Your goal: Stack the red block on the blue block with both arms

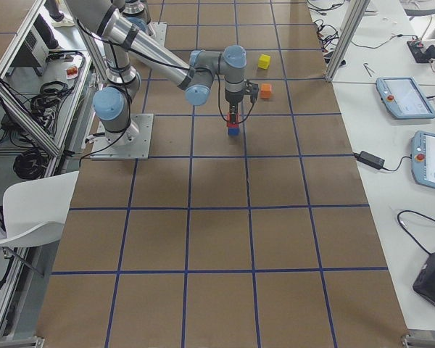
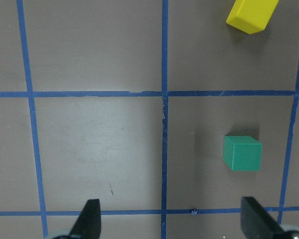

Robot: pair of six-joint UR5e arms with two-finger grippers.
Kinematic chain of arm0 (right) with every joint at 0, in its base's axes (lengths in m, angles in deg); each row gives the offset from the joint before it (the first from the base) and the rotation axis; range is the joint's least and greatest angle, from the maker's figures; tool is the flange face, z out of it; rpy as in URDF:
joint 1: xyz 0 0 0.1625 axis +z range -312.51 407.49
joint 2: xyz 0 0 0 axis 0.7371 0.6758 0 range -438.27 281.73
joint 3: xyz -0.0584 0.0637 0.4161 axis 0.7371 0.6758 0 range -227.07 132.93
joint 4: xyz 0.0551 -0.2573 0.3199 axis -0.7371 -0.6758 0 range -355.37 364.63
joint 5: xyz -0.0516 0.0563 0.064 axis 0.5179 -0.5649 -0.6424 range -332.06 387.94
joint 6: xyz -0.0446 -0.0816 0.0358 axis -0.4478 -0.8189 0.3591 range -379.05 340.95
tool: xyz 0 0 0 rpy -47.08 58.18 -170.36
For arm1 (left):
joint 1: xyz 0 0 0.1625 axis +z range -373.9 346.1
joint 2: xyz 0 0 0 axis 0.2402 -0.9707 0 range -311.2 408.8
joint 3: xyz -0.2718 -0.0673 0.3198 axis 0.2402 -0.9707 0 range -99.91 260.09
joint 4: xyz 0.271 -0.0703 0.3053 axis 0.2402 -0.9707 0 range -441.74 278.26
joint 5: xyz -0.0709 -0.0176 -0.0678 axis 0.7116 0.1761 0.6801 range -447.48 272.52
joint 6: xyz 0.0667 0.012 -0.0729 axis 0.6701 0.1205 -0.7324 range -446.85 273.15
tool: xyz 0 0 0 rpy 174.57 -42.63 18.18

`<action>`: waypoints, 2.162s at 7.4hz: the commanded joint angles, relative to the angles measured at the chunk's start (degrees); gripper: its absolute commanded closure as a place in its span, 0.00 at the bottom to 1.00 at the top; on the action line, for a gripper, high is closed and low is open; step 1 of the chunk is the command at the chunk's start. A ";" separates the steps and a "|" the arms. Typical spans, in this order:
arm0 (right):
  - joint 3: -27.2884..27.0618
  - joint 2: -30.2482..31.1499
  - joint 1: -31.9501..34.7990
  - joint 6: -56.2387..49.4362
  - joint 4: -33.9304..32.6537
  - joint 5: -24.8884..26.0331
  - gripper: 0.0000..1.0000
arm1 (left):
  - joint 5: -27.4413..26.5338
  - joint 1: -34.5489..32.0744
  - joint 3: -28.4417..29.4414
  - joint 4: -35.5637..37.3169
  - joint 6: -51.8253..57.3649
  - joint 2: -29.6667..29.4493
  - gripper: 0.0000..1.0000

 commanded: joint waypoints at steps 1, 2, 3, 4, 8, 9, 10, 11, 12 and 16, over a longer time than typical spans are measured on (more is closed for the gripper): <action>1.42 0.76 -0.03 -2.20 0.04 1.52 0.04 | 0.00 0.00 -0.01 0.00 0.03 0.08 0.00; 5.35 0.86 0.06 -2.20 3.18 3.62 0.00 | 0.00 0.00 -0.01 0.00 0.03 0.08 0.00; 11.22 0.86 0.14 -1.24 10.87 3.12 0.00 | 0.00 0.00 -0.01 0.00 -0.05 0.08 0.00; 17.28 1.03 0.75 -0.19 18.86 1.72 0.00 | 0.00 0.00 -0.01 0.00 -0.14 0.00 0.00; 30.95 7.18 11.21 10.27 38.53 -1.80 0.00 | -0.09 -2.54 0.51 1.13 -0.75 0.52 0.00; 30.88 6.84 11.22 10.28 38.63 -2.24 0.00 | -0.44 -2.90 0.52 2.01 -0.50 1.39 0.00; 31.40 5.96 11.13 10.28 38.54 -1.81 0.00 | -1.92 -3.08 0.34 1.93 -0.32 1.75 0.00; 31.40 5.95 11.22 10.55 38.37 -3.03 0.00 | -2.11 -3.43 0.34 2.02 -0.58 1.32 0.00; 31.32 5.78 11.22 10.98 38.11 -2.78 0.00 | -2.02 -3.52 0.08 2.11 -0.76 0.97 0.00; 30.88 5.16 11.13 10.81 36.96 -2.25 0.00 | -1.15 -3.78 -0.53 2.02 -1.02 0.27 0.00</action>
